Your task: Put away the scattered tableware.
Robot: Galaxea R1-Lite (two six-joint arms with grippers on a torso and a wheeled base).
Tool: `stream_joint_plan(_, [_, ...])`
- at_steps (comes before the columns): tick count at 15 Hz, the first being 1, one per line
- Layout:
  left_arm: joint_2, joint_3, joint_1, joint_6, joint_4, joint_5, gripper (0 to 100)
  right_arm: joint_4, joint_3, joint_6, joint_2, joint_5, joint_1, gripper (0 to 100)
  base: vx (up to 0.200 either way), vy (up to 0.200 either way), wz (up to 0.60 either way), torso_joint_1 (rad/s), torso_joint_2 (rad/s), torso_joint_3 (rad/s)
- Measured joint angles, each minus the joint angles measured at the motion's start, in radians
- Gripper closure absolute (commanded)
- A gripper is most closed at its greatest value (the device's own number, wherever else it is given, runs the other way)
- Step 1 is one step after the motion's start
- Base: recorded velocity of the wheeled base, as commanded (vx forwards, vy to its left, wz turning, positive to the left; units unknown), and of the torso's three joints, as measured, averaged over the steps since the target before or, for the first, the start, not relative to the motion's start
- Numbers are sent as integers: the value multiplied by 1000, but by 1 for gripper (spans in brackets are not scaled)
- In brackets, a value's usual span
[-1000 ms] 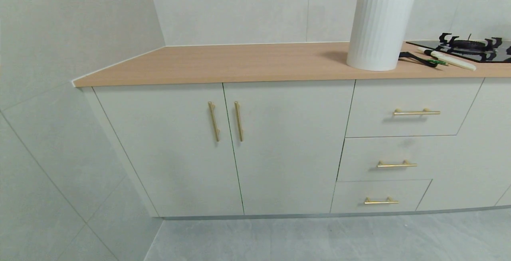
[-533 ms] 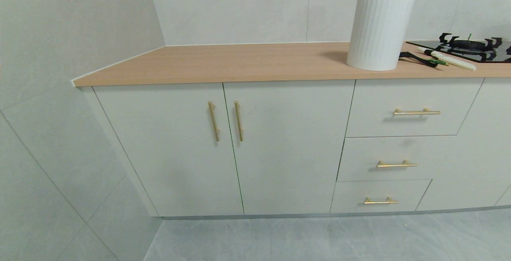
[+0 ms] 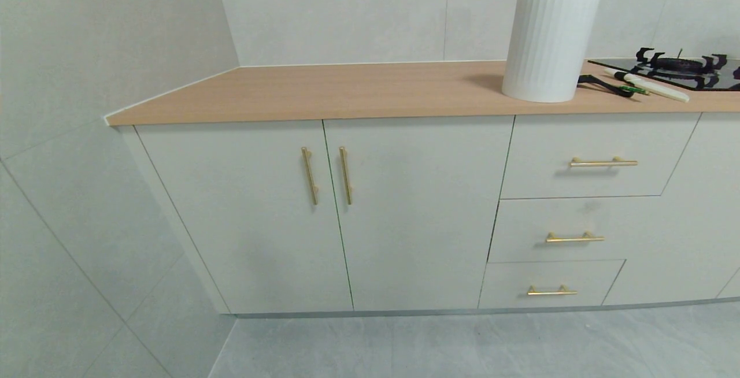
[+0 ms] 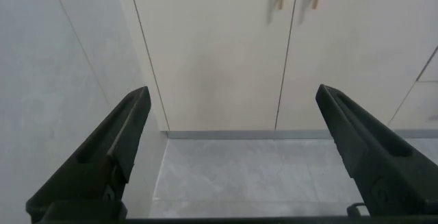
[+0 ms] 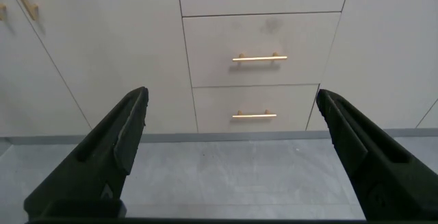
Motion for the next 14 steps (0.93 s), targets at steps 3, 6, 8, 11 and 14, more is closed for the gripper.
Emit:
stream_joint_plan(3, [0,0,0,-29,0,0,0,0,0,-7,0,0,-1,0,0,0,0,0,0,0])
stream_joint_plan(6, [0,0,0,-30,-1,0,0,1,0,-6,0,0,0,0,0,0,0,0,0,0])
stream_joint_plan(8, [0,0,0,-30,-1,1,0,1,0,-7,0,0,0,0,0,0,0,0,0,0])
stream_joint_plan(11, [0,0,0,-30,-1,1,0,2,0,-7,0,1,-1,0,0,0,0,0,0,0])
stream_joint_plan(14, [0,0,0,-33,-1,1,0,1,0,-7,0,1,0,0,0,-67,0,1,1,-1])
